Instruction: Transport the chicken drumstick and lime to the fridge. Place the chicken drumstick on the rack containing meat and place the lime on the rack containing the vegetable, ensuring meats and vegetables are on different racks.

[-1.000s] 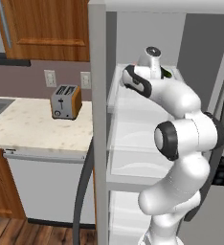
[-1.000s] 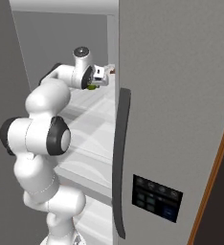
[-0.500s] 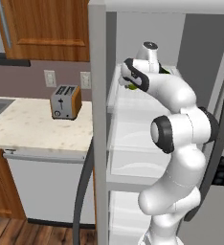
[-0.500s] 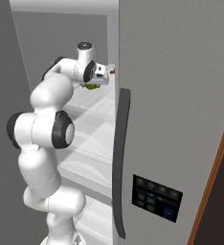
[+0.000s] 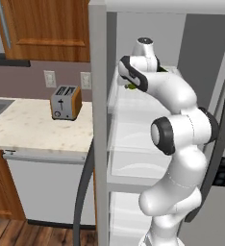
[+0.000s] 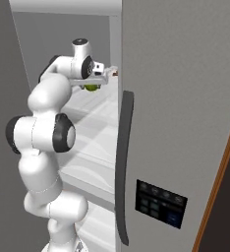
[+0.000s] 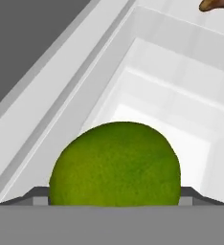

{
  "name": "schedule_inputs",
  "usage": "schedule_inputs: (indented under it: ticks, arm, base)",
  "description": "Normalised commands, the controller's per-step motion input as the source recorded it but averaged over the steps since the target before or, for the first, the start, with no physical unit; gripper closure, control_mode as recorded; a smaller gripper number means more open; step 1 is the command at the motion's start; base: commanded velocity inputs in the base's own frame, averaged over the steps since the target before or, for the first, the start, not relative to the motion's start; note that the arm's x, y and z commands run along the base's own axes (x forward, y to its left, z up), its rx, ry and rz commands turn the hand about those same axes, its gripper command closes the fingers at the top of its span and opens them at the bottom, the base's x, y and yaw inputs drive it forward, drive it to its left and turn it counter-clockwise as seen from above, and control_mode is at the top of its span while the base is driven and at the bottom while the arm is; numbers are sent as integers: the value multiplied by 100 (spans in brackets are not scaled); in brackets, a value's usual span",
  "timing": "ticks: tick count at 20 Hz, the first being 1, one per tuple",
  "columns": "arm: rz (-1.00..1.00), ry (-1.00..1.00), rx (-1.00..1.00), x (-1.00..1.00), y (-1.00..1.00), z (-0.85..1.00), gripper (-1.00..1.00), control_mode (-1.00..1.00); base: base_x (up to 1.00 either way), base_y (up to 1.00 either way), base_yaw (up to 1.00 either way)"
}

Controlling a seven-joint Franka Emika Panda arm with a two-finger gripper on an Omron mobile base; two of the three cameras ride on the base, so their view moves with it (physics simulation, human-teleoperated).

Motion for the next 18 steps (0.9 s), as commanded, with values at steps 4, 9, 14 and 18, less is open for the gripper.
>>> schedule_inputs:
  ticks: [4, 9, 14, 18]
  arm:
    - [0, -6, -1, -64, 8, -27, -100, -100]
    - [0, 0, 0, -31, 6, -30, -100, -100]
    - [-2, 0, 1, -88, 0, 15, -100, -100]
    - [-3, 0, 2, -100, 1, 23, -100, -100]
  base:
    - [0, 0, 0]
    - [0, 0, 0]
    - [0, 0, 0]
    - [0, 0, 0]
